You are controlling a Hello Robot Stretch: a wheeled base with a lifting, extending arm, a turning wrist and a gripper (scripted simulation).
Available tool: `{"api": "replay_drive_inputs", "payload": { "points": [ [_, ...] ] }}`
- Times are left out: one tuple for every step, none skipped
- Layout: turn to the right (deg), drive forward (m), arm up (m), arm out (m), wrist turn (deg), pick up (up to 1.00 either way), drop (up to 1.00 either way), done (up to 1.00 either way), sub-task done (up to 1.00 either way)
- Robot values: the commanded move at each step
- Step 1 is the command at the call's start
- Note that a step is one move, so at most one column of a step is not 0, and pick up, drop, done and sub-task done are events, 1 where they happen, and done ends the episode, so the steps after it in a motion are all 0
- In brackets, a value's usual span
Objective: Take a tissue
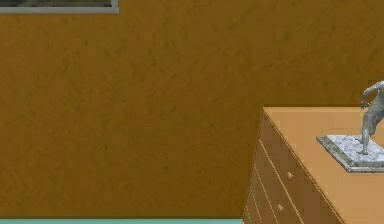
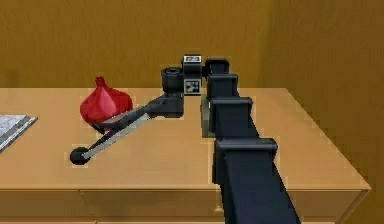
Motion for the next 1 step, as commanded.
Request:
{"api": "replay_drive_inputs", "payload": {
  "points": [
    [0.0,0.0,0.0,0.0,45.0,0.0,0.0,0.0,0.0]
  ]
}}
